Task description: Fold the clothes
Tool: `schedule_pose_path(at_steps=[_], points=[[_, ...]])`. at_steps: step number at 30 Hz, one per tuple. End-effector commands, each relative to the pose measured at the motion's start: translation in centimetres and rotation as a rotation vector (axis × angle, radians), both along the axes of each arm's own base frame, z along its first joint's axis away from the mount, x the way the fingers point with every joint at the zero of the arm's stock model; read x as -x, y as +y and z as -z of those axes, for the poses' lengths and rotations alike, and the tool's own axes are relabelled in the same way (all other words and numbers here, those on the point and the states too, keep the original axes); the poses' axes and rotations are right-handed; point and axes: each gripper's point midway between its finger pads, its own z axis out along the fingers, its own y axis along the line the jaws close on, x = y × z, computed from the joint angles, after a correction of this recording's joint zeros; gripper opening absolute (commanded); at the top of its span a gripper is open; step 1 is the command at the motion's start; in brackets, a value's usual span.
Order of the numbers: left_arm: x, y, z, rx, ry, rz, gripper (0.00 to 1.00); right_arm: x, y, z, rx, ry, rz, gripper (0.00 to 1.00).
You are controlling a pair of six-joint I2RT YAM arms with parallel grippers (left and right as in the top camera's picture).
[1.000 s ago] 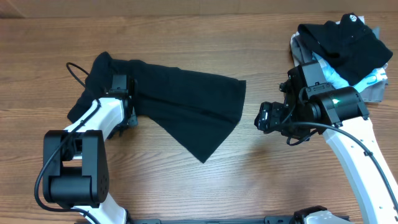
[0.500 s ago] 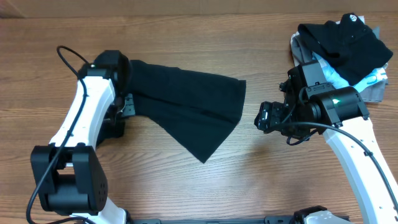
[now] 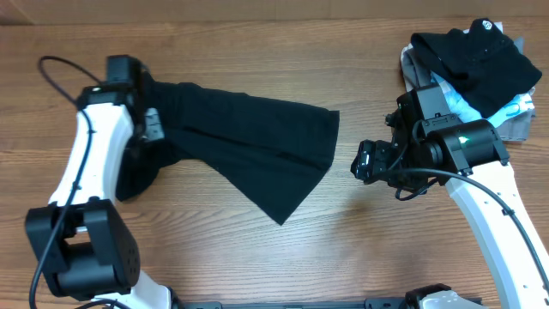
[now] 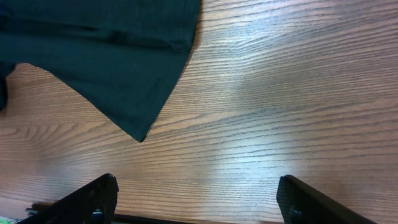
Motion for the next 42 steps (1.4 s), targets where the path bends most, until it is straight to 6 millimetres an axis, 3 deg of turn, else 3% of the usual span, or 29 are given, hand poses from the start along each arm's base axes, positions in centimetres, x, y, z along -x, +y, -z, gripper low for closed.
schedule_pose_path(at_steps=[1, 4, 5, 7, 10, 14, 18, 22, 27, 35, 38, 42], points=[[-0.8, 4.4, -2.0, -0.043, -0.094, -0.093, 0.04, -0.1, -0.1, -0.1, 0.001, -0.008, -0.001, 0.86], [-1.2, 5.8, -2.3, -0.048, -0.129, -0.126, 0.06, -0.1, 0.0, -0.1, 0.0, -0.011, -0.001, 0.86], [-1.6, 6.2, -2.5, -0.052, -0.151, -0.134, 0.28, -0.2, 0.0, -0.1, -0.001, -0.014, -0.001, 0.86], [-2.4, 6.4, -2.8, -0.058, -0.188, -0.135, 0.56, -0.3, 0.0, -0.1, -0.002, -0.017, -0.001, 0.86], [-3.3, 6.6, -3.3, -0.065, -0.229, -0.133, 0.65, -0.3, 0.0, -0.1, -0.002, -0.018, -0.001, 0.86], [-3.4, 6.2, -3.3, -0.05, -0.231, -0.126, 0.67, -0.3, 0.0, -0.1, -0.002, -0.017, -0.001, 0.86], [-2.3, 4.7, -2.5, 0.032, -0.176, -0.1, 0.66, -0.3, 0.0, -0.1, -0.002, -0.019, -0.002, 0.86], [-0.1, 0.9, -1.2, 0.198, -0.068, -0.047, 0.59, -0.5, 0.0, -0.2, -0.003, -0.025, -0.002, 0.86], [2.3, -1.4, 0.1, 0.163, 0.064, 0.031, 0.56, -0.7, 0.1, -0.2, -0.006, -0.037, -0.002, 0.86], [2.8, -0.4, 4.7, 0.031, 0.042, -0.031, 0.54, -0.9, 0.2, -0.3, -0.007, -0.044, -0.005, 0.86], [1.7, 0.7, 4.5, -0.044, 0.01, 0.028, 0.56, -0.9, 0.2, -0.3, -0.007, -0.045, -0.006, 0.86], [0.6, 0.8, 4.2, -0.071, -0.012, 0.118, 0.58, -1.0, 0.2, -0.3, -0.009, -0.05, -0.005, 0.86]])
